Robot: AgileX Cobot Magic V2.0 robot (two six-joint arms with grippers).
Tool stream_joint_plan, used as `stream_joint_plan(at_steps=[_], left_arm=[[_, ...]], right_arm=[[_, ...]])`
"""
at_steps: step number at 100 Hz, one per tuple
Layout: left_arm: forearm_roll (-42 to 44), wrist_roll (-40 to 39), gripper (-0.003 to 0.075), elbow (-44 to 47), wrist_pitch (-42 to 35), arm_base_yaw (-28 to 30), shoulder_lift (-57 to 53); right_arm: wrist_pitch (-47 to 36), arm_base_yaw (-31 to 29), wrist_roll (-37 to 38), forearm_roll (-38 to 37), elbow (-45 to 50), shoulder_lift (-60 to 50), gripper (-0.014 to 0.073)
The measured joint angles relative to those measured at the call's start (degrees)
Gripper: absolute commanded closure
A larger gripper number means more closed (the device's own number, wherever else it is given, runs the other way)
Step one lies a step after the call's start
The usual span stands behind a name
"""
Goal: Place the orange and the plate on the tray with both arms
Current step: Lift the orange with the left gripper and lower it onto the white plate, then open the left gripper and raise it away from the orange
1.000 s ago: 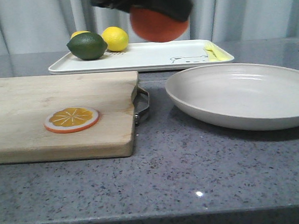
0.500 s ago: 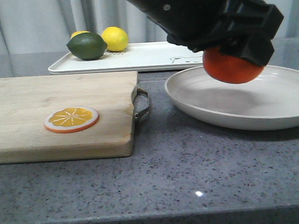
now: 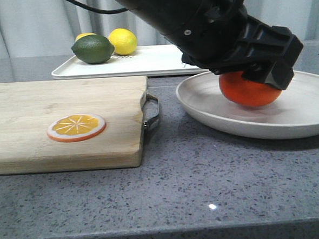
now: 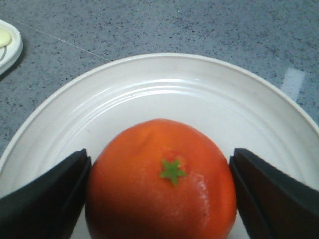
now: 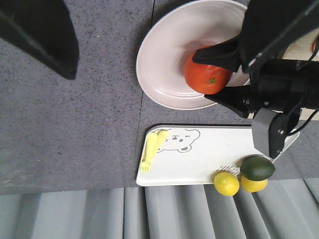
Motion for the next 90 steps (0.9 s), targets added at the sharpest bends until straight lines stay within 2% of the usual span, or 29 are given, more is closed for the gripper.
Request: stream_joint_plan(at_steps=[55, 74, 90], left_arm=[[-1.0, 0.0, 0.0172, 0.0, -0.5, 0.0, -3.5], [-1.2, 0.0, 0.0172, 3.2, -4.8, 0.0, -9.3], [-1.3, 0.0, 0.0172, 10.0, -10.4, 0.0, -16.2]], right_arm=[[0.0, 0.0, 0.0, 0.0, 0.0, 0.0, -0.0050], [0.8, 0.0, 0.0, 0.0, 0.0, 0.0, -0.0050], [1.9, 0.0, 0.0, 0.0, 0.0, 0.0, -0.0050]])
